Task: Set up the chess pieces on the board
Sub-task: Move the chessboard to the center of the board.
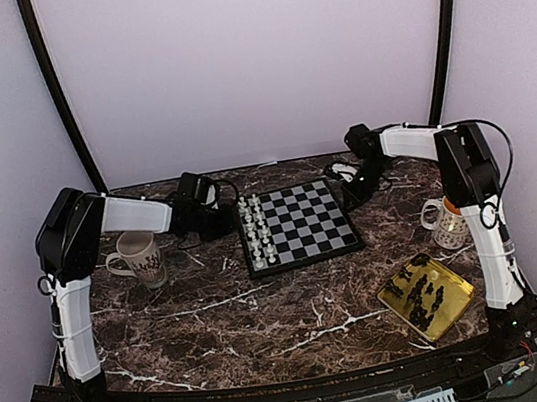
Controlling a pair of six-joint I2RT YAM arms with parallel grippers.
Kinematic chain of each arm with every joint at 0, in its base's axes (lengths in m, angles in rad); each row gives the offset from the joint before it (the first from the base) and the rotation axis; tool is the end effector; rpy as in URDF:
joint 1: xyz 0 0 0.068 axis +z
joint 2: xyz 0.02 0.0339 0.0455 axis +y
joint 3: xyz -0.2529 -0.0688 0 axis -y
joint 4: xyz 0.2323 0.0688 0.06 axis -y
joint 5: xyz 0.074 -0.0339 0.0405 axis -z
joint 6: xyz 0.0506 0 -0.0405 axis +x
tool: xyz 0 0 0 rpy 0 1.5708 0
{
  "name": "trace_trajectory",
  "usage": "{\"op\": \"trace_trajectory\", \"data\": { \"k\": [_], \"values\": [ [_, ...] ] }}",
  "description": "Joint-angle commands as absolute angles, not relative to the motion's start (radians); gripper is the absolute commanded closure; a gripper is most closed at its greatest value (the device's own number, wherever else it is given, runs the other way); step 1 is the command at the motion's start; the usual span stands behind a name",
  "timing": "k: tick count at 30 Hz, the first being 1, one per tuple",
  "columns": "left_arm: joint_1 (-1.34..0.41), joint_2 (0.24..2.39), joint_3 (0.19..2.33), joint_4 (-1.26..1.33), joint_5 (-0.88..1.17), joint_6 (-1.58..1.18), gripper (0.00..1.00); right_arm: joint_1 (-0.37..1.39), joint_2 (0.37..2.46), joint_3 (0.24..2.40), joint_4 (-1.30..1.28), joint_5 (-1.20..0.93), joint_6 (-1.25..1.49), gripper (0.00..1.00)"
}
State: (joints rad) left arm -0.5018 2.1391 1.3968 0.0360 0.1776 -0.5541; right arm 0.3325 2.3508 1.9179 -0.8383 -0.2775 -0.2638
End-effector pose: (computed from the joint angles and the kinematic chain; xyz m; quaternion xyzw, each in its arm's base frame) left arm 0.4008 -0.2301 0.1335 0.0135 0.9051 -0.2798 0.3199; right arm 0.4398 0.1665 0.1331 -0.3074 0.9300 0.1418 0.1430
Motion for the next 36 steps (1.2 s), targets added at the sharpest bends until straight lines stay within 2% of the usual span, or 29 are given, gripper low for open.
{"op": "trace_trajectory", "data": {
  "k": [1,10,20,36],
  "values": [
    [-0.512,2.092,1.351,0.022,0.173,-0.562,1.0,0.391,2.388,1.855,-0.882,-0.351,-0.255,0.98],
    [-0.512,2.055,1.291,0.002,0.176,-0.558,1.0,0.41,2.365,1.818,-0.872,-0.37,-0.25,0.98],
    [-0.514,1.985,1.224,-0.074,0.232,-0.515,1.0,0.467,2.265,1.673,-0.833,-0.418,-0.249,1.0],
    [-0.556,1.788,1.088,-0.201,0.232,-0.445,1.0,0.569,2.209,1.583,-0.831,-0.465,-0.254,1.0]
  ]
}}
